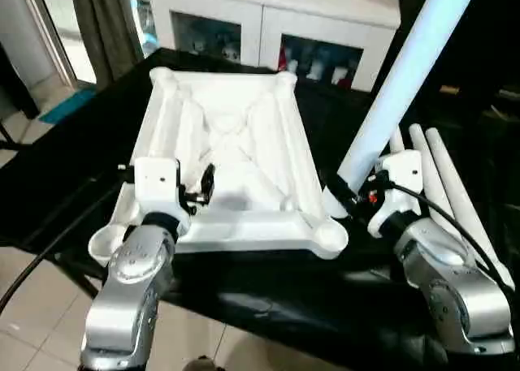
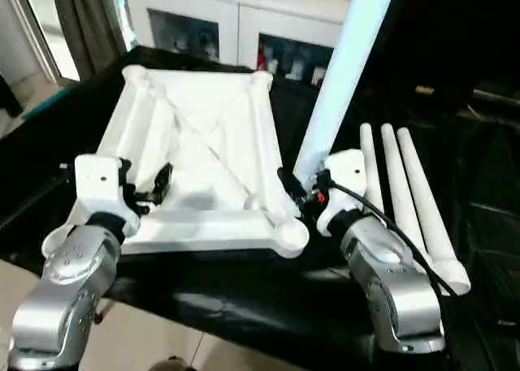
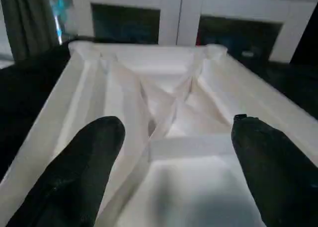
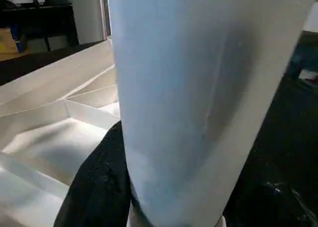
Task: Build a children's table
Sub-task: Pick table leg
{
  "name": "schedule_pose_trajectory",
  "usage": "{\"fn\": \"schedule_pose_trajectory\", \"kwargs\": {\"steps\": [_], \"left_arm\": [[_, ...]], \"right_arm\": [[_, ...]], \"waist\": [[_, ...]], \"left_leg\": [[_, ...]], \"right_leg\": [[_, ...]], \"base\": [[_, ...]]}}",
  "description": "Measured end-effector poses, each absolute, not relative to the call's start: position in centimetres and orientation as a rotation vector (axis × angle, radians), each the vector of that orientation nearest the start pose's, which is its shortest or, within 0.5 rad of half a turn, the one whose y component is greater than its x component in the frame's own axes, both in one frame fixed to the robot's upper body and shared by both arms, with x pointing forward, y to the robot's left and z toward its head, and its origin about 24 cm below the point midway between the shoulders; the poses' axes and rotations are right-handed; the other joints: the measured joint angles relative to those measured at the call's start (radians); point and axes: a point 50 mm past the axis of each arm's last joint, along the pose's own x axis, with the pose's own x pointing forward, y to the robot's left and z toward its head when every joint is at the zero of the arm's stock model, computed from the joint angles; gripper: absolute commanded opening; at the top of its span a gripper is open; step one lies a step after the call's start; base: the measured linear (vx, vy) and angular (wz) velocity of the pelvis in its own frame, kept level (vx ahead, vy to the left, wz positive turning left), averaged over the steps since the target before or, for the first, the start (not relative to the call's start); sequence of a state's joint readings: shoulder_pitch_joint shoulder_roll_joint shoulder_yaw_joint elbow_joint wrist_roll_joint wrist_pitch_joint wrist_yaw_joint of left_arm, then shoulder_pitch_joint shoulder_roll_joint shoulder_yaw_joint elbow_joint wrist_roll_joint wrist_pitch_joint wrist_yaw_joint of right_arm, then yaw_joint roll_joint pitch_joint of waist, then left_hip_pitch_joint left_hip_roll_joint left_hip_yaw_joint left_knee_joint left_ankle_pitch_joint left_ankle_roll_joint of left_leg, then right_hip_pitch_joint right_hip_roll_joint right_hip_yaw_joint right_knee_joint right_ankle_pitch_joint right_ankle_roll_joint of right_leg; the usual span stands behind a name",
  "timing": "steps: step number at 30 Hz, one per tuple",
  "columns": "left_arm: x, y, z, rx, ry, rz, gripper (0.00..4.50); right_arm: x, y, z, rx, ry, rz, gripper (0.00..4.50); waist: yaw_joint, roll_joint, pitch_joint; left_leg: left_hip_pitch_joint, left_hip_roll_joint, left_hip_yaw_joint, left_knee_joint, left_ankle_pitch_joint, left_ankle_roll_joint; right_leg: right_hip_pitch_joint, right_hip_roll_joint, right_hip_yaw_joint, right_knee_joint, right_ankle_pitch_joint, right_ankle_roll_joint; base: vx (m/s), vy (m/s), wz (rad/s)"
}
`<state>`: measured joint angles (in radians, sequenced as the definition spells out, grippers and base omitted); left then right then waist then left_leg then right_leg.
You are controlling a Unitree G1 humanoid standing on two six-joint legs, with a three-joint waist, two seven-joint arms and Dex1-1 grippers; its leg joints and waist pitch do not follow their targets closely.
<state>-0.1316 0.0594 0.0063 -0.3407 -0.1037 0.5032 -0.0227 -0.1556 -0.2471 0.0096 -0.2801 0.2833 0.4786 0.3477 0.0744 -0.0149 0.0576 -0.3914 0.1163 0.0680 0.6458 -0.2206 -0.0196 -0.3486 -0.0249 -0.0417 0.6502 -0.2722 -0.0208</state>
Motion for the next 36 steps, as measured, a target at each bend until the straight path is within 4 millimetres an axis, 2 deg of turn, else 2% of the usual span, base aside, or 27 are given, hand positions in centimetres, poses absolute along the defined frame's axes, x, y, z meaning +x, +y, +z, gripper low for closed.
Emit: {"fn": "schedule_pose_trajectory", "kwargs": {"steps": [2,3,4,5,6,7,8,10,13,21,23,24,25,27,28,29,30,31,32,33,34,35,36], "left_arm": [[27.0,14.8,10.5,-0.043,0.038,-0.074,4.01],[27.0,14.8,10.4,-0.040,0.045,-0.080,4.01],[27.0,14.8,10.3,-0.036,0.049,-0.094,4.01],[27.2,14.3,10.2,-0.037,0.056,-0.136,4.01],[27.3,13.7,10.2,-0.035,0.058,-0.175,4.01],[27.3,13.4,10.2,-0.026,0.059,-0.205,4.01],[27.3,13.3,10.3,-0.004,0.058,-0.233,4.01],[27.5,13.6,10.3,0.029,0.064,-0.269,4.01],[28.1,14.0,9.9,0.054,0.090,-0.297,4.01],[28.4,14.2,10.1,0.112,0.069,-0.245,4.01],[28.4,14.1,10.1,0.111,0.066,-0.235,4.01],[28.4,14.0,10.1,0.107,0.065,-0.233,4.01],[28.4,14.0,10.1,0.105,0.065,-0.228,4.01],[28.5,14.2,10.1,0.091,0.062,-0.205,4.01],[28.5,14.3,10.1,0.066,0.061,-0.186,4.01],[28.5,14.3,10.1,0.036,0.060,-0.161,4.01],[28.5,14.2,10.1,0.013,0.063,-0.152,4.01],[28.4,13.8,9.9,0.001,0.069,-0.160,4.01],[28.4,13.6,10.0,0.001,0.068,-0.165,4.01],[28.5,13.7,10.0,0.006,0.066,-0.163,4.01],[28.4,13.8,10.1,0.004,0.062,-0.160,4.01],[28.4,14.4,10.1,-0.008,0.063,-0.143,4.01],[28.3,14.7,10.0,-0.021,0.067,-0.132,4.01]], "right_arm": [[26.9,-14.8,10.5,0.016,0.059,0.482,1.90],[26.9,-14.9,10.5,0.015,0.059,0.480,1.90],[27.0,-15.0,10.5,0.014,0.060,0.478,1.90],[27.0,-15.3,10.4,0.010,0.066,0.468,1.90],[27.0,-15.5,10.5,0.008,0.067,0.460,1.90],[27.1,-15.6,10.5,0.010,0.065,0.457,1.90],[27.1,-15.4,10.6,0.015,0.062,0.460,1.90],[27.3,-15.3,10.7,0.019,0.057,0.463,1.90],[27.7,-15.1,10.9,0.015,0.053,0.471,1.90],[27.7,-14.5,11.0,0.005,0.044,0.475,1.90],[27.8,-14.1,10.8,0.020,0.045,0.476,1.90],[27.8,-13.9,10.7,0.032,0.048,0.476,1.90],[27.8,-13.8,10.5,0.039,0.053,0.476,1.90],[27.8,-13.7,10.5,0.045,0.052,0.464,1.90],[27.8,-13.7,10.5,0.048,0.052,0.458,1.90],[27.8,-13.9,10.5,0.053,0.052,0.447,1.90],[27.8,-14.3,10.3,0.057,0.058,0.427,1.90],[27.7,-14.7,10.1,0.059,0.068,0.406,1.90],[27.7,-15.1,10.1,0.058,0.067,0.392,1.90],[27.7,-15.3,10.2,0.057,0.065,0.386,1.90],[27.7,-15.3,10.2,0.059,0.064,0.382,1.90],[27.7,-15.3,10.1,0.062,0.067,0.383,1.90],[27.7,-15.0,10.1,0.064,0.068,0.394,1.90]], "waist": [[-0.017,-0.002,-0.001],[-0.025,-0.006,-0.001],[-0.019,-0.015,0.003],[-0.009,-0.022,0.007],[0.003,-0.024,0.008],[0.012,-0.024,0.008],[0.019,-0.023,0.007],[0.022,-0.022,0.006],[0.024,-0.018,0.004],[0.028,-0.017,0.004],[0.022,-0.010,0.004],[0.015,-0.006,0.005],[0.010,-0.003,0.005],[0.006,-0.005,0.003],[0.004,-0.009,0.002],[0.005,-0.018,-0.001],[0.017,-0.023,0.000],[0.025,-0.029,0.000],[0.029,-0.031,-0.001],[0.032,-0.026,-0.003],[0.037,-0.010,-0.007],[0.043,-0.001,-0.007],[0.043,0.006,-0.008]], "left_leg": [[0.002,0.013,0.000,-0.001,0.007,-0.005],[0.001,0.019,0.004,-0.004,0.014,-0.004],[0.001,0.022,0.017,-0.011,0.015,0.001],[0.010,0.026,0.032,-0.022,0.015,0.003],[0.013,0.031,0.035,-0.029,0.017,0.000],[0.016,0.036,0.036,-0.035,0.024,-0.013],[0.020,0.044,0.039,-0.047,0.036,-0.042],[0.019,0.052,0.048,-0.054,0.046,-0.058],[0.016,0.056,0.054,-0.054,0.049,-0.055],[0.010,0.056,0.065,-0.052,0.052,-0.048],[0.010,0.064,0.061,-0.052,0.052,-0.048],[0.010,0.071,0.059,-0.052,0.052,-0.048],[0.010,0.080,0.057,-0.051,0.054,-0.049],[0.009,0.097,0.055,-0.051,0.065,-0.056],[0.008,0.104,0.056,-0.050,0.069,-0.060],[0.000,0.105,0.062,-0.046,0.070,-0.036],[-0.019,0.096,0.066,0.013,0.035,0.025],[-0.025,0.073,0.070,0.060,0.019,0.049],[-0.014,0.030,0.073,0.054,0.017,0.046],[0.001,0.003,0.075,0.021,0.016,0.045],[0.010,-0.009,0.073,-0.004,0.004,0.041],[0.008,0.000,0.054,-0.013,0.008,0.023],[0.009,0.013,0.051,-0.015,0.013,0.016]], "right_leg": [[0.000,0.000,-0.015,0.011,-0.003,-0.011],[0.002,0.001,-0.019,0.014,-0.001,-0.011],[0.000,0.000,-0.020,0.012,0.002,-0.013],[-0.002,-0.001,-0.020,0.012,0.002,-0.007],[-0.004,0.000,-0.021,0.013,0.004,-0.006],[-0.006,0.000,-0.025,0.013,0.004,-0.005],[-0.008,0.001,-0.031,0.013,0.004,-0.005],[-0.013,0.001,-0.033,0.010,0.008,-0.006],[-0.015,0.001,-0.031,-0.004,0.027,-0.010],[-0.016,-0.001,-0.027,-0.014,0.034,-0.012],[-0.013,0.003,-0.033,-0.018,0.036,-0.015],[-0.011,0.004,-0.043,-0.019,0.036,-0.019],[-0.016,0.003,-0.054,-0.010,0.032,-0.026],[-0.028,-0.001,-0.053,0.033,0.008,-0.059],[-0.034,-0.002,-0.052,0.039,0.002,-0.062],[-0.036,0.006,-0.055,0.042,0.001,-0.057],[-0.038,0.008,-0.056,0.041,0.003,-0.059],[-0.037,0.007,-0.054,0.037,0.006,-0.063],[-0.036,0.008,-0.054,0.026,0.014,-0.046],[-0.036,0.017,-0.056,0.018,0.019,-0.040],[-0.036,0.032,-0.064,0.009,0.025,-0.034],[-0.031,0.041,-0.082,-0.008,0.034,-0.020],[-0.028,0.042,-0.098,-0.019,0.040,-0.011]], "base": [[-0.072,-0.104,0.05],[-0.074,-0.123,0.04],[-0.084,-0.133,0.00],[-0.089,-0.125,-0.08],[-0.089,-0.125,-0.08],[-0.068,-0.085,-0.14],[0.000,0.000,0.00],[0.000,0.000,0.00],[0.000,0.000,0.00],[0.000,0.000,0.00],[0.000,0.000,0.00],[0.000,0.000,0.00],[-0.006,-0.087,0.05],[-0.012,-0.138,0.04],[-0.025,-0.191,0.00],[-0.033,-0.216,0.00],[-0.033,-0.216,0.00],[-0.043,-0.202,-0.01],[-0.056,-0.167,-0.01],[-0.056,-0.167,-0.01],[-0.055,-0.109,0.01],[-0.050,-0.073,-0.02],[-0.050,-0.073,-0.02]]}}
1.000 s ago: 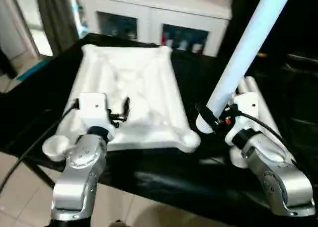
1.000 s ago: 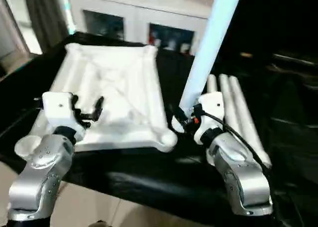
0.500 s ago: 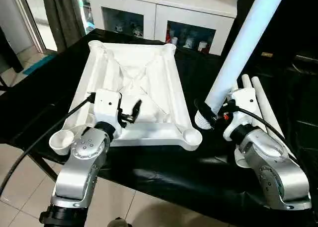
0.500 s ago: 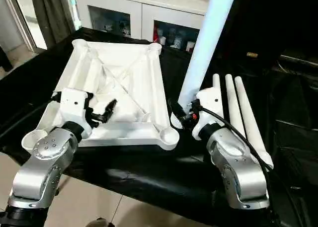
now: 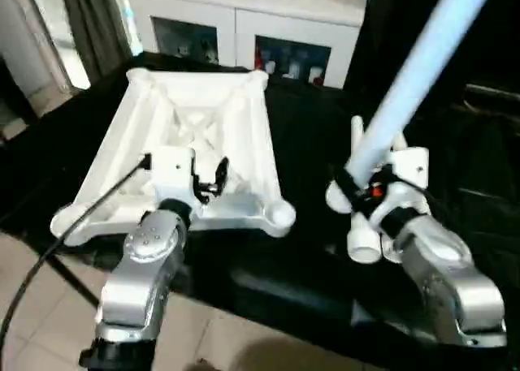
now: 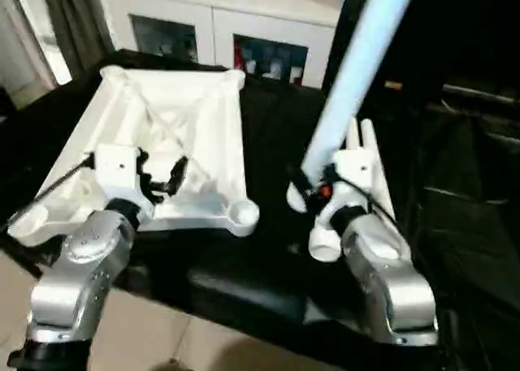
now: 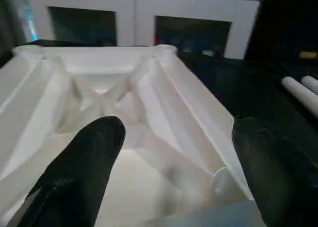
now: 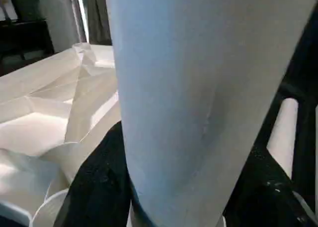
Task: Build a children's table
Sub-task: Pick table leg
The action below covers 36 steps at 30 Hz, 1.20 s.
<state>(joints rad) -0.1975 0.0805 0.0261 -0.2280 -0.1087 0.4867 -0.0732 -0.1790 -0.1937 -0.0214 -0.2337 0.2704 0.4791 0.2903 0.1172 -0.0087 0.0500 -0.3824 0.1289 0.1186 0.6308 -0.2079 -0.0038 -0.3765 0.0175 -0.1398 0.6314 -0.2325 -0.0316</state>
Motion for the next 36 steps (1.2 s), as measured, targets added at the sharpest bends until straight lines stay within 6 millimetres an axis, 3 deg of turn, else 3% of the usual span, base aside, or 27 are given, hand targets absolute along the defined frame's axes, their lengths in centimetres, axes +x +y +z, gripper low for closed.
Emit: {"fn": "schedule_pose_trajectory", "kwargs": {"steps": [1,3,6,7,8,9,10,11,12,13,14,15,16,17,18,19,20,21,22,23,24,25,27,28,30,31,36], "left_arm": [[28.3,14.9,10.0,-0.029,0.068,-0.125,4.01],[28.3,15.3,10.0,-0.037,0.069,-0.115,4.01],[27.9,14.8,10.4,-0.048,0.056,-0.129,4.01],[27.9,14.8,10.5,-0.050,0.051,-0.130,4.01],[27.8,14.9,10.4,-0.051,0.052,-0.127,4.01],[27.7,15.0,10.2,-0.052,0.062,-0.124,4.01],[27.6,15.0,10.2,-0.050,0.063,-0.126,4.01],[27.6,15.1,10.3,-0.047,0.061,-0.123,4.01],[27.6,15.3,10.3,-0.047,0.062,-0.116,4.01],[27.5,15.5,10.1,-0.052,0.070,-0.107,4.01],[27.4,15.5,9.9,-0.056,0.079,-0.103,4.01],[27.3,15.5,9.9,-0.056,0.082,-0.105,4.01],[27.4,15.4,10.0,-0.056,0.079,-0.108,4.01],[27.5,15.4,10.2,-0.053,0.070,-0.111,4.01],[27.5,15.6,10.3,-0.047,0.067,-0.107,4.01],[27.5,16.0,10.3,-0.041,0.069,-0.092,4.01],[27.6,16.5,10.3,-0.031,0.071,-0.079,4.01],[27.6,16.5,10.3,-0.029,0.069,-0.077,4.01],[27.6,16.4,10.4,-0.031,0.068,-0.081,4.01],[27.6,16.3,10.3,-0.033,0.069,-0.085,4.01],[27.6,16.1,10.4,-0.032,0.068,-0.091,4.01],[27.7,15.9,10.3,-0.032,0.069,-0.101,4.01],[27.7,14.3,10.0,-0.045,0.082,-0.160,4.01],[27.7,14.0,10.1,-0.042,0.080,-0.172,4.01],[27.8,14.3,10.2,-0.032,0.075,-0.168,4.01],[27.8,14.6,10.2,-0.027,0.076,-0.157,4.01],[27.8,15.2,10.1,0.010,0.081,-0.231,4.01]], "right_arm": [[27.7,-14.9,10.2,0.068,0.067,0.400,1.90],[27.6,-14.7,10.1,0.071,0.071,0.409,1.90],[27.6,-14.9,10.0,0.054,0.083,0.420,1.90],[27.6,-14.7,10.0,0.051,0.086,0.432,1.90],[27.5,-14.4,9.9,0.047,0.090,0.452,1.90],[27.5,-14.1,9.8,0.046,0.094,0.467,1.90],[27.5,-14.0,9.9,0.042,0.091,0.475,1.90],[27.4,-13.9,9.9,0.040,0.091,0.483,1.90],[27.5,-13.5,10.0,0.037,0.087,0.496,1.90],[27.4,-13.4,10.0,0.036,0.086,0.500,1.90],[27.5,-13.5,10.0,0.034,0.086,0.496,1.90],[27.5,-13.5,10.0,0.038,0.086,0.494,1.90],[27.5,-13.5,9.9,0.040,0.089,0.491,1.90],[27.5,-13.6,9.9,0.044,0.092,0.486,1.90],[27.6,-13.3,9.9,0.047,0.092,0.493,1.90],[27.7,-12.9,10.2,0.049,0.081,0.508,1.90],[27.8,-12.8,10.3,0.050,0.074,0.513,1.90],[27.7,-12.9,10.3,0.049,0.075,0.511,1.90],[27.7,-13.0,10.3,0.048,0.076,0.506,1.90],[27.7,-13.1,10.3,0.047,0.077,0.504,1.90],[27.7,-13.2,10.2,0.044,0.078,0.502,1.90],[27.7,-13.5,10.2,0.036,0.080,0.493,1.90],[27.7,-14.7,9.7,0.031,0.101,0.442,1.90],[27.7,-14.9,9.8,0.030,0.099,0.435,1.90],[27.9,-15.0,10.1,0.030,0.083,0.428,1.90],[27.9,-14.7,10.2,0.038,0.078,0.435,1.90],[27.8,-13.8,10.2,0.062,0.072,0.486,1.90]], "waist": [[-0.002,0.003,0.001],[0.000,-0.005,0.005],[0.027,-0.009,0.019],[0.027,-0.004,0.020],[0.022,-0.001,0.025],[0.018,0.005,0.027],[0.010,0.010,0.026],[-0.003,0.001,0.023],[-0.019,-0.029,0.017],[-0.015,-0.025,0.018],[-0.007,-0.017,0.022],[0.005,-0.003,0.020],[0.009,0.008,0.014],[0.011,0.014,0.010],[0.001,0.008,0.009],[-0.008,0.001,0.006],[-0.015,0.000,0.004],[-0.027,-0.003,-0.002],[-0.039,-0.010,-0.007],[-0.053,-0.019,-0.011],[-0.068,-0.050,-0.017],[-0.071,-0.071,-0.013],[-0.064,-0.060,-0.015],[-0.059,-0.057,-0.015],[-0.049,-0.040,-0.016],[-0.045,-0.037,-0.015],[-0.027,-0.023,-0.005]], "left_leg": [[0.001,0.013,0.002,-0.001,0.005,-0.008],[0.009,0.022,0.014,0.001,0.007,-0.028],[0.045,0.020,0.034,0.019,-0.013,-0.020],[0.058,0.023,0.036,0.008,-0.021,-0.025],[0.074,0.036,0.038,-0.005,-0.032,-0.043],[0.075,0.050,0.032,-0.012,-0.035,-0.046],[0.069,0.044,0.004,-0.013,-0.035,-0.047],[0.062,0.024,-0.013,-0.007,-0.035,-0.047],[0.054,-0.004,-0.038,0.001,-0.036,-0.046],[0.054,-0.009,-0.049,0.021,-0.048,-0.026],[0.061,0.008,-0.025,0.050,-0.071,0.005],[0.063,0.014,-0.024,0.065,-0.071,0.005],[0.068,0.021,-0.020,0.046,-0.071,0.005],[0.073,0.027,-0.008,0.033,-0.070,-0.030],[0.085,0.021,-0.003,0.012,-0.071,-0.030],[0.087,0.013,-0.007,0.007,-0.072,-0.025],[0.091,0.008,-0.016,0.008,-0.080,-0.020],[0.092,0.006,-0.018,0.008,-0.085,-0.017],[0.093,0.003,-0.017,0.007,-0.090,-0.017],[0.093,0.000,-0.013,0.007,-0.095,-0.019],[0.097,-0.021,0.000,0.007,-0.100,-0.019],[0.097,-0.036,0.005,0.018,-0.114,-0.019],[0.087,-0.031,-0.021,0.047,-0.120,0.032],[0.075,-0.031,-0.029,0.053,-0.111,0.019],[0.040,-0.012,-0.036,0.019,-0.058,-0.057],[0.030,0.000,-0.035,0.021,-0.051,-0.066],[0.031,0.014,-0.010,0.013,-0.045,-0.069]], "right_leg": [[-0.001,-0.002,-0.007,0.002,0.002,0.002],[-0.003,-0.010,0.018,0.026,-0.006,-0.051],[0.007,-0.016,0.018,0.022,-0.008,-0.056],[0.014,-0.015,0.012,0.011,-0.008,-0.055],[0.029,-0.015,-0.007,-0.017,-0.006,-0.052],[0.064,-0.021,-0.042,-0.044,-0.008,-0.047],[0.075,-0.034,-0.061,-0.013,-0.043,-0.015],[0.084,-0.046,-0.028,0.026,-0.073,-0.006],[0.106,-0.064,0.011,0.049,-0.099,-0.006],[0.118,-0.068,-0.002,0.036,-0.106,-0.006],[0.131,-0.068,-0.002,0.027,-0.106,-0.005],[0.139,-0.067,-0.005,0.020,-0.106,-0.003],[0.140,-0.063,-0.008,0.013,-0.105,0.002],[0.143,-0.061,-0.003,0.006,-0.104,0.005],[0.133,-0.057,0.016,0.003,-0.111,-0.008],[0.117,-0.059,0.029,0.032,-0.121,-0.023],[0.079,-0.062,0.046,0.093,-0.120,-0.012],[0.044,-0.070,0.051,0.125,-0.110,0.011],[0.008,-0.080,0.056,0.131,-0.098,0.031],[-0.025,-0.088,0.070,0.118,-0.083,0.045],[-0.043,-0.109,0.090,0.043,-0.045,0.036],[-0.042,-0.120,0.115,0.041,0.015,0.050],[-0.025,-0.093,0.128,0.029,0.006,0.029],[-0.020,-0.087,0.128,0.028,0.004,0.026],[-0.014,-0.060,0.122,0.033,0.005,0.028],[-0.014,-0.054,0.120,0.030,0.005,0.028],[-0.011,-0.059,0.118,0.014,0.008,0.021]], "base": [[-0.042,-0.108,0.00],[-0.028,-0.111,0.05],[-0.065,-0.075,0.00],[0.000,0.000,0.00],[0.000,0.000,0.00],[0.000,0.000,0.00],[0.079,0.089,0.22],[0.088,0.033,0.53],[0.088,0.033,0.53],[-0.005,-0.013,0.47],[0.043,0.053,0.15],[0.043,0.053,0.15],[0.130,0.078,0.09],[0.088,0.064,0.21],[0.088,0.064,0.21],[0.128,0.044,0.08],[0.140,0.021,-0.03],[0.140,0.021,-0.03],[0.123,-0.019,-0.06],[0.128,-0.057,0.00],[0.128,-0.057,0.00],[0.108,-0.105,0.11],[0.119,-0.106,0.07],[0.126,-0.068,-0.02],[0.000,0.000,0.00],[-0.056,-0.011,0.02],[0.000,0.000,0.00]]}}
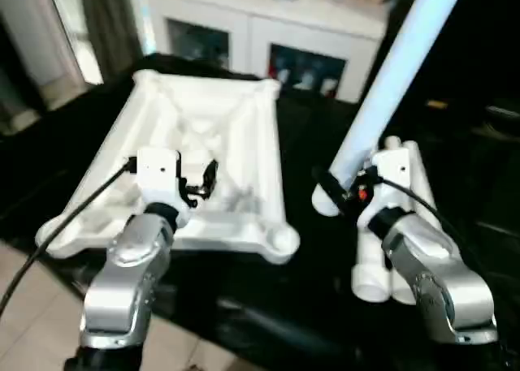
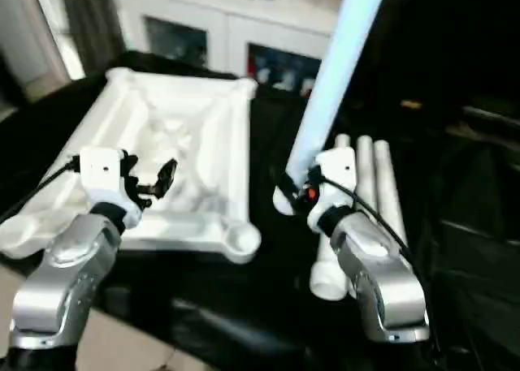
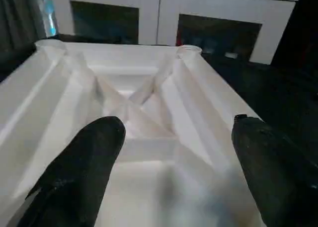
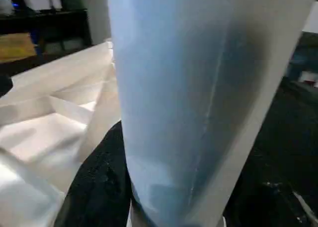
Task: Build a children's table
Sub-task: Pick table leg
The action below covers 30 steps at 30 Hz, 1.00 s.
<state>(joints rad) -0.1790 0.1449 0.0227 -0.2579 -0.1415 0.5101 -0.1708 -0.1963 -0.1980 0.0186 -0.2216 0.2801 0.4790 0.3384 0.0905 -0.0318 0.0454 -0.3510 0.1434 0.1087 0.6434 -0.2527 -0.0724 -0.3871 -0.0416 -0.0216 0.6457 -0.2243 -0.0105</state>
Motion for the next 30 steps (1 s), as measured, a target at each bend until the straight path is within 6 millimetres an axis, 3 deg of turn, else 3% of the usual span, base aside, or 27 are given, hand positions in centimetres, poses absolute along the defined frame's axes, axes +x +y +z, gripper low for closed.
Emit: {"fn": "schedule_pose_trajectory", "kwargs": {"steps": [2,5,11,15,21,30], "left_arm": [[27.7,15.2,10.3,0.015,0.071,-0.327,4.29],[27.3,14.9,10.1,0.087,0.097,-0.553,4.43],[26.4,15.4,8.1,0.320,0.295,-0.989,4.43],[26.5,15.9,6.8,0.409,0.422,-1.162,4.43],[29.1,16.3,8.0,0.522,0.353,-1.214,3.99],[30.8,15.3,7.7,0.518,0.360,-1.345,3.27]], "right_arm": [[27.7,-13.8,10.2,0.069,0.070,0.490,1.90],[27.7,-13.7,10.2,0.089,0.074,0.515,1.90],[27.6,-13.4,10.3,0.077,0.082,0.572,1.90],[27.6,-13.4,10.4,0.077,0.082,0.592,1.90],[27.5,-13.6,10.4,0.069,0.086,0.596,1.90],[26.7,-13.6,10.5,0.050,0.087,0.615,1.90]], "waist": [[0.000,0.002,0.001],[-0.001,0.002,0.002],[-0.001,0.002,0.002],[-0.001,0.002,0.003],[0.000,0.003,0.003],[-0.002,0.004,0.003]], "left_leg": [[0.005,0.007,0.017,-0.003,0.003,0.002],[0.006,0.012,0.025,-0.005,0.004,0.001],[0.006,0.014,0.031,-0.020,0.021,-0.003],[0.004,0.015,0.034,-0.026,0.026,-0.004],[0.001,0.017,0.037,-0.026,0.029,-0.003],[0.001,0.019,0.039,-0.026,0.029,-0.004]], "right_leg": [[0.004,-0.003,0.001,0.000,0.000,0.000],[0.004,-0.003,0.003,0.000,0.004,0.000],[0.001,-0.003,0.004,0.000,0.006,0.004],[-0.003,-0.002,0.005,0.000,0.008,0.000],[-0.008,-0.003,0.005,0.000,0.010,-0.002],[-0.009,-0.002,0.005,0.000,0.009,-0.002]], "base": [[-0.052,-0.001,0.09],[-0.017,-0.001,0.03],[0.000,0.000,0.00],[0.000,0.000,0.00],[0.000,0.000,0.00],[0.000,0.000,0.00]]}}
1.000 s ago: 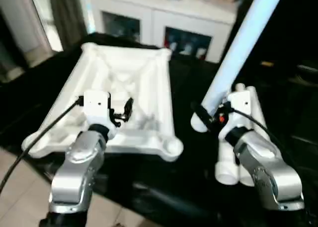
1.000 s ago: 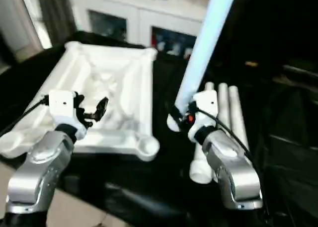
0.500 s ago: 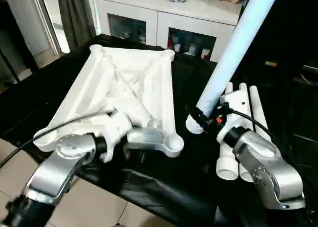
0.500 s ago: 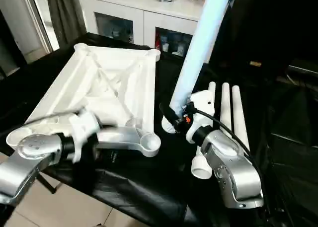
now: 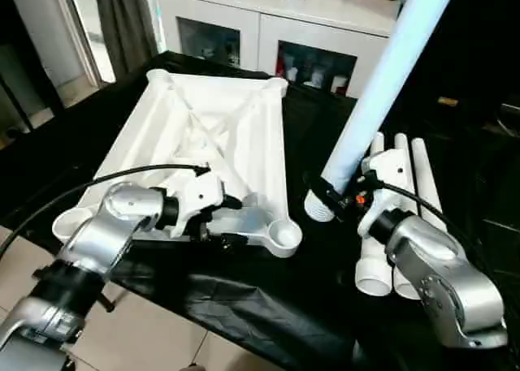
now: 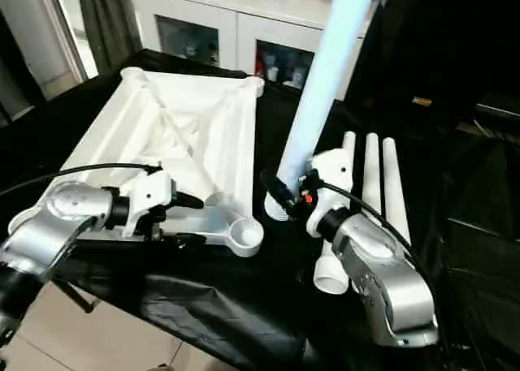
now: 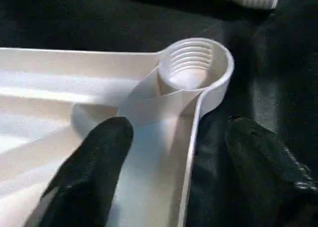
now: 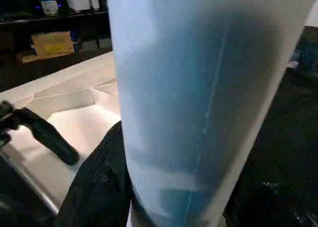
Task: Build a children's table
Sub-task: Pick table leg
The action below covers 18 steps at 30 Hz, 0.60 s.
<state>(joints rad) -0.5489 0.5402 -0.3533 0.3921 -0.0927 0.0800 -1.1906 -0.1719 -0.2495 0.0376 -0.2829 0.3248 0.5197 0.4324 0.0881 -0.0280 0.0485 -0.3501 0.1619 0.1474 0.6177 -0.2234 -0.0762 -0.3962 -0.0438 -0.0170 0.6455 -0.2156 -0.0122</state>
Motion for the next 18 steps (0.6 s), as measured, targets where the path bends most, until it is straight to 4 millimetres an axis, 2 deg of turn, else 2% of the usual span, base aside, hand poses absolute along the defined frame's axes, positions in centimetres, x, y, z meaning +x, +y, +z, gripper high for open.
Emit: {"fn": "schedule_pose_trajectory", "kwargs": {"steps": [5,13,18], "left_arm": [[31.1,15.0,7.1,0.469,0.417,-1.412,2.82],[31.8,15.1,6.6,0.501,0.462,-1.435,2.06],[32.1,14.9,6.1,0.525,0.520,-1.429,1.67]], "right_arm": [[26.3,-13.6,10.3,0.047,0.093,0.624,1.90],[25.7,-13.7,10.4,0.046,0.106,0.640,1.90],[25.7,-13.7,10.3,0.048,0.116,0.631,1.90]], "waist": [[0.000,0.001,0.001],[-0.002,0.004,0.003],[-0.002,0.008,0.016]], "left_leg": [[0.000,0.001,0.001,0.000,0.000,0.000],[0.000,0.001,0.002,0.000,0.000,0.000],[-0.001,0.001,0.002,-0.001,0.000,0.000]], "right_leg": [[-0.001,0.000,0.000,0.000,0.000,0.000],[-0.001,0.000,0.000,0.000,0.000,0.000],[-0.002,0.000,0.000,-0.001,0.000,0.000]], "base": [[0.000,0.000,0.00],[0.000,0.000,0.00],[0.000,0.000,0.00]]}}
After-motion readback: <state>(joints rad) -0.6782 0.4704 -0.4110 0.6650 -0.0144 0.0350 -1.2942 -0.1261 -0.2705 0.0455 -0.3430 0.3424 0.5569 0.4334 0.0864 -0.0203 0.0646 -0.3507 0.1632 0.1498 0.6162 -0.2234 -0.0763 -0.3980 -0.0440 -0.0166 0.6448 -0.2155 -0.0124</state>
